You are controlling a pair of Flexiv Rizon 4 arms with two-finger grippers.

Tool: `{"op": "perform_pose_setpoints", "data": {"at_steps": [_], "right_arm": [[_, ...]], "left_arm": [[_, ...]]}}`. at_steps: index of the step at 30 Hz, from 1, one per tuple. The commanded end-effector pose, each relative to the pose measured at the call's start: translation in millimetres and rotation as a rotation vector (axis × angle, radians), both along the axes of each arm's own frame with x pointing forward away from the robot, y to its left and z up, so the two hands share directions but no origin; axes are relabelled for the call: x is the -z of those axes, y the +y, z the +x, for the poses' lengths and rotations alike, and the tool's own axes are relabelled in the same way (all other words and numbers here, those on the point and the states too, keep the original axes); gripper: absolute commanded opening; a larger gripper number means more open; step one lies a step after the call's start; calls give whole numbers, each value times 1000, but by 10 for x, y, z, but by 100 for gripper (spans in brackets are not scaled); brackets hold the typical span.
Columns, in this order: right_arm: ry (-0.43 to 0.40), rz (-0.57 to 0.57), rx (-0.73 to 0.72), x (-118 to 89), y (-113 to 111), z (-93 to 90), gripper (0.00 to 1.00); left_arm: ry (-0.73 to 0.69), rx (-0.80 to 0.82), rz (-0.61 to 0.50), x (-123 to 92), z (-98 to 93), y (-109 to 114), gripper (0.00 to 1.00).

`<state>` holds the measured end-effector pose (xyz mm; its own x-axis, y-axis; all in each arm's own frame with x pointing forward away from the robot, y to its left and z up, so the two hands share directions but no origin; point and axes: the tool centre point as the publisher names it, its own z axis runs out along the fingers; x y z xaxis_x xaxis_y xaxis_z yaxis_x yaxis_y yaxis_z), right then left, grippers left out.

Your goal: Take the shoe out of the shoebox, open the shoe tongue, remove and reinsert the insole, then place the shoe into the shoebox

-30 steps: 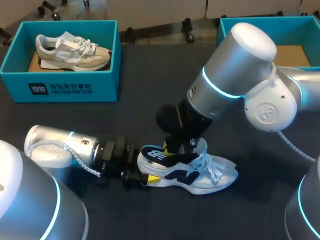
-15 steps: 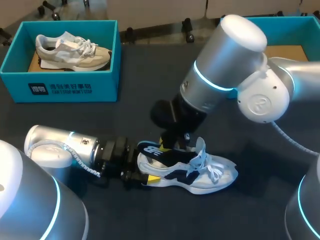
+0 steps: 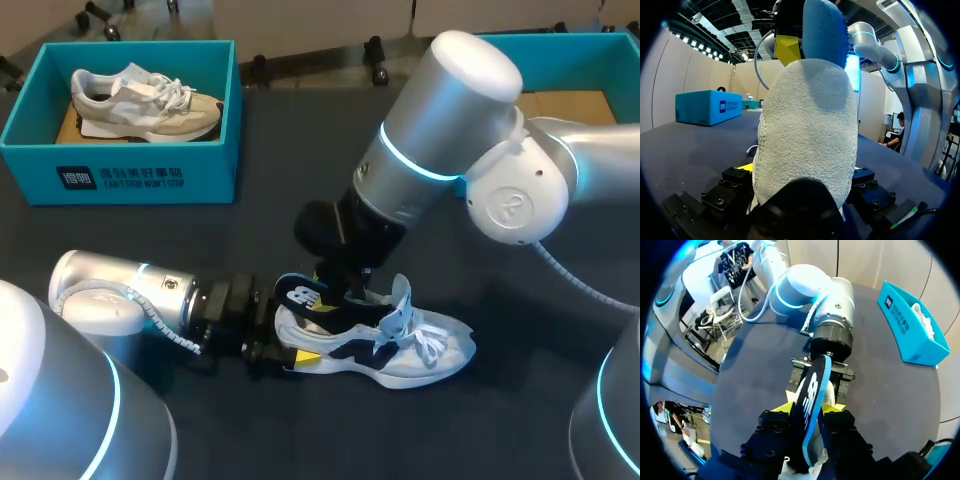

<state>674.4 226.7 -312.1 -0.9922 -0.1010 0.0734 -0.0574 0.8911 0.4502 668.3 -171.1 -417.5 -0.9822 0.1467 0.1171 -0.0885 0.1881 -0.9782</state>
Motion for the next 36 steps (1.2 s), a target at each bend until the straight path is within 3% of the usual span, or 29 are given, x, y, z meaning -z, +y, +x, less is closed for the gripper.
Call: {"op": "perform_pose_setpoints", "data": {"at_steps": [1,9,23,29,36], "right_arm": [[-8,22,18,33,-75,-70,34],[-31,90,36,23,-210,-118,33],[29,133,56,58,-436,20,33],[37,150,48,57,-448,52,35],[105,141,33,51,-417,107,35]], "left_arm": [[0,-2,2,50,24,-7,0],[0,-2,2,50,24,-7,0],[0,-2,2,50,24,-7,0],[0,-2,2,50,24,-7,0],[0,-2,2,50,24,-7,0]]}}
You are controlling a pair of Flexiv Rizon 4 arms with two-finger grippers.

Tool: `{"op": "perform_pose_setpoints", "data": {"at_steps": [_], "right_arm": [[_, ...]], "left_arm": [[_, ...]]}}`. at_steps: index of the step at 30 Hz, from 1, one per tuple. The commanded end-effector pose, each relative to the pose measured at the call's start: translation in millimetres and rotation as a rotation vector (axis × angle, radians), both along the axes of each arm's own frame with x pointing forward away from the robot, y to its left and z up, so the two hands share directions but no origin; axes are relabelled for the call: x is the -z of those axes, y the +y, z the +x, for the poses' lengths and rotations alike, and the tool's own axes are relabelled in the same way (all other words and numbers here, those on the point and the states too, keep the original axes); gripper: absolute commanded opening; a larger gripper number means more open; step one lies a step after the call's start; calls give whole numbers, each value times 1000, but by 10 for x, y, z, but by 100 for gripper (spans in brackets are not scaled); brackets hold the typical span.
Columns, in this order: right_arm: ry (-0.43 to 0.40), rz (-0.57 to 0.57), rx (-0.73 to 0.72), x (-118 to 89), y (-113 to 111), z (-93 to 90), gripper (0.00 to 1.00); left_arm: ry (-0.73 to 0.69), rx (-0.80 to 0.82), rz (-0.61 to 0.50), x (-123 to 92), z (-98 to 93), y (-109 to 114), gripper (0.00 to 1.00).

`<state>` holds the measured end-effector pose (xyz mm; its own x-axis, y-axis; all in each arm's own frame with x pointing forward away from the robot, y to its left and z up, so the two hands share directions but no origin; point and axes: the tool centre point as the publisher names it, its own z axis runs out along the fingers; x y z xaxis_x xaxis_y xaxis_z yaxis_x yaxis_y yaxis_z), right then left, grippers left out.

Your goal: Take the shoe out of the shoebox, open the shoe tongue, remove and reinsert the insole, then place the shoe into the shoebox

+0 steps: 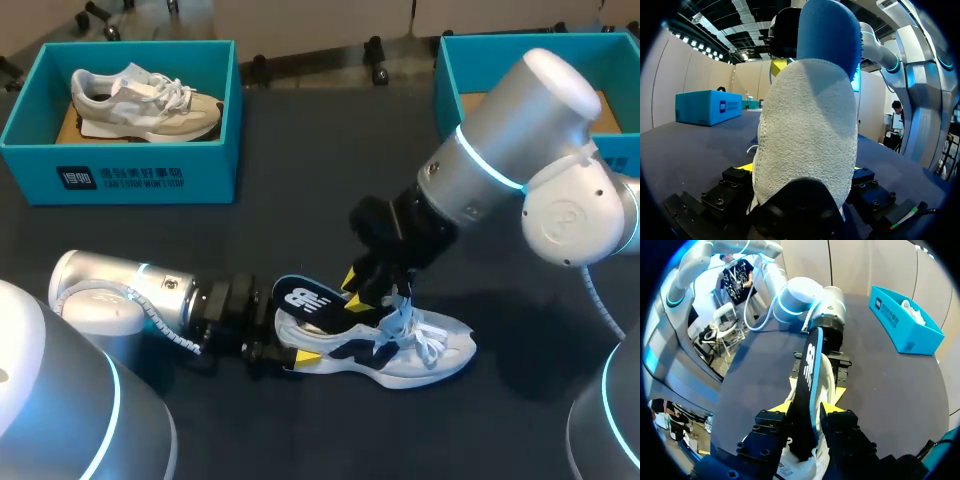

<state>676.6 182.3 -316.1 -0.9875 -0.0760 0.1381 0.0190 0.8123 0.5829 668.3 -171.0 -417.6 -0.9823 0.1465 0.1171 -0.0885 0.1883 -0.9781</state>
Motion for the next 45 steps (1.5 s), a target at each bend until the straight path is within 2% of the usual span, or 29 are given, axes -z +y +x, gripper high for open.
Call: {"op": "perform_pose_setpoints", "data": {"at_steps": [1,8,13,20,25,31,45], "right_arm": [[37,-16,-11,12,29,100,35],[67,-45,-13,-13,35,206,41],[84,-52,-21,-20,46,207,45],[117,-48,-35,21,83,207,45],[170,-53,-59,55,105,226,46],[192,-49,-71,75,133,184,49],[213,-42,-66,150,203,70,48]], "left_arm": [[0,-1,2,49,23,-8,0],[0,-1,2,49,23,-8,0],[0,-1,2,49,23,-8,0],[0,-1,2,49,23,-8,0],[0,-1,2,49,23,-8,0],[0,-1,2,49,23,-8,0],[0,-1,2,49,23,-8,0]]}}
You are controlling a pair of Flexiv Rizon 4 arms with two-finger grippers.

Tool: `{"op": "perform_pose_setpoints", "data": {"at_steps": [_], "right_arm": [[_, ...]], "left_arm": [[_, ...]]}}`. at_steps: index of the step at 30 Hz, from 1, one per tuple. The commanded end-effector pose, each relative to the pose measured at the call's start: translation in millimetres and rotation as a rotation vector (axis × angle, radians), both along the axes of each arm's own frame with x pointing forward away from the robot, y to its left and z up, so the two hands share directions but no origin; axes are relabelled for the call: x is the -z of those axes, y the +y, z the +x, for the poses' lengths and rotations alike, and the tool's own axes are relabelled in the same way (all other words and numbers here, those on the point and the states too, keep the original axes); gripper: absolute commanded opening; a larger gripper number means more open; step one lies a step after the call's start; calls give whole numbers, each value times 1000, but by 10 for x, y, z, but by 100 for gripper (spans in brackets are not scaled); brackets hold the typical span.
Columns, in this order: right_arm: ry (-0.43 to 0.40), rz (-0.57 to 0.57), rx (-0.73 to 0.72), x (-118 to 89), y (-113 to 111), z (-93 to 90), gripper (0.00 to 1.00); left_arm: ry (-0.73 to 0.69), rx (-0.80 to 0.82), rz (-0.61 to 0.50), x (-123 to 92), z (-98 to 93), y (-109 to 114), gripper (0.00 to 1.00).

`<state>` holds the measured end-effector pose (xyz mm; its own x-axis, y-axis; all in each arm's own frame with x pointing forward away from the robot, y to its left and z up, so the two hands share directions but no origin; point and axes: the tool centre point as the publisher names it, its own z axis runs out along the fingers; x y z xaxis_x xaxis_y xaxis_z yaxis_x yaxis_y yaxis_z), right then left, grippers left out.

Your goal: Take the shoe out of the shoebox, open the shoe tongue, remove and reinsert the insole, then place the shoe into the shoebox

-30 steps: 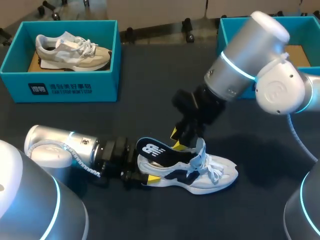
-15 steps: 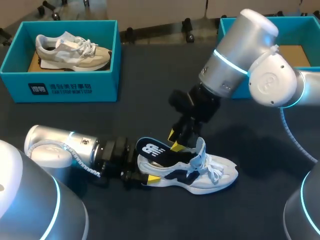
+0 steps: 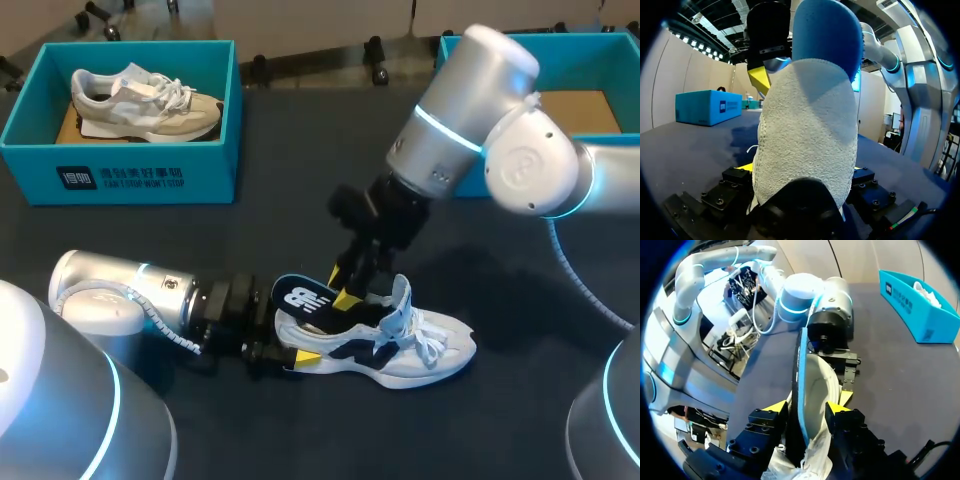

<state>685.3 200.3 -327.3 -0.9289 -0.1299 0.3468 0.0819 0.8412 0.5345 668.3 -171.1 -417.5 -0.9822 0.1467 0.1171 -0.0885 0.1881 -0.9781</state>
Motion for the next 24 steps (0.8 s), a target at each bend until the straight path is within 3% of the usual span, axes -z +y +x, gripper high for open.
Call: {"op": "perform_pose_setpoints", "data": {"at_steps": [1,24], "right_arm": [[3,4,2,44,24,-20,48],[23,18,14,135,37,-104,39]], "left_arm": [[0,-2,2,49,24,-7,0],[0,-2,2,49,24,-7,0]]}}
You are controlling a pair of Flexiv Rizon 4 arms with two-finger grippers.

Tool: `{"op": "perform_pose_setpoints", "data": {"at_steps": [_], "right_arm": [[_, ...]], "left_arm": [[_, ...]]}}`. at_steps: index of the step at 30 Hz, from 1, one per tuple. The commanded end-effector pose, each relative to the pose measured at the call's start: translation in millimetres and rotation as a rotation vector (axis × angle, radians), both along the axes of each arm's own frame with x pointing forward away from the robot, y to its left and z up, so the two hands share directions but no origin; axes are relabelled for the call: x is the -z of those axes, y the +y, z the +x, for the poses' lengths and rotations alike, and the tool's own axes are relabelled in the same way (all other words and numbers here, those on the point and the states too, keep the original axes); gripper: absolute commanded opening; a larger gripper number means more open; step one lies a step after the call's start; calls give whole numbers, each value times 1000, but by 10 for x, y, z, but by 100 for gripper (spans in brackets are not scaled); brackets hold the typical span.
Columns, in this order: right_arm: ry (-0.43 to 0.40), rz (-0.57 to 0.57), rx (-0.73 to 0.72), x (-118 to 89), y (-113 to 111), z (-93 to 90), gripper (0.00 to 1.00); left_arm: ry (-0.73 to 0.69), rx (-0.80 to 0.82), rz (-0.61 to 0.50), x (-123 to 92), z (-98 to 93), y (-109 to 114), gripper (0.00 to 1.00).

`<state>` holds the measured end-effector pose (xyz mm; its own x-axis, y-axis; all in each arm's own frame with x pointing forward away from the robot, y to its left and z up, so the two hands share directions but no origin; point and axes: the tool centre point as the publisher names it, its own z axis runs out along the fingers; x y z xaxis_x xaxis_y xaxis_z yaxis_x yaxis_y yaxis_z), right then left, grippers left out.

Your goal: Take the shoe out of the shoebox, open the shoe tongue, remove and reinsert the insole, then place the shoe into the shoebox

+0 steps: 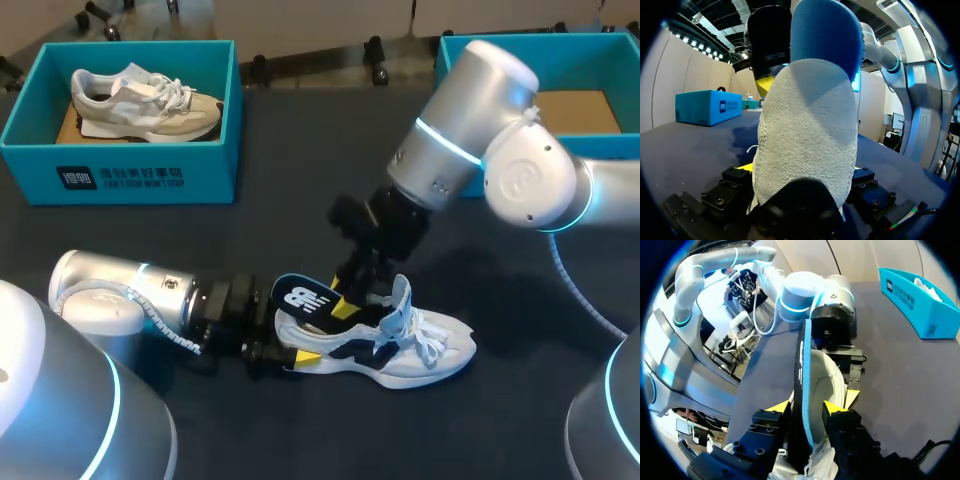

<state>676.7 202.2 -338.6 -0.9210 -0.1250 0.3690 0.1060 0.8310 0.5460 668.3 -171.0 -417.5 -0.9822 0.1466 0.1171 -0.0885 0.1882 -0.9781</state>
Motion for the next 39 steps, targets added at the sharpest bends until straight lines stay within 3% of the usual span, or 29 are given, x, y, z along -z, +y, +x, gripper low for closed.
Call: {"op": "perform_pose_setpoints", "data": {"at_steps": [1,14,30,32,39], "right_arm": [[-3,1,1,16,21,-19,39],[-8,-2,10,-3,31,-63,36],[-24,6,19,11,74,-79,14],[-29,9,17,6,80,-66,0],[-47,12,13,-37,102,-20,0]], "left_arm": [[0,-2,2,49,23,-7,0],[0,-2,2,49,23,-7,0],[0,-2,2,49,23,-7,0],[0,-2,2,49,23,-7,0],[0,-2,2,49,23,-7,0]]}}
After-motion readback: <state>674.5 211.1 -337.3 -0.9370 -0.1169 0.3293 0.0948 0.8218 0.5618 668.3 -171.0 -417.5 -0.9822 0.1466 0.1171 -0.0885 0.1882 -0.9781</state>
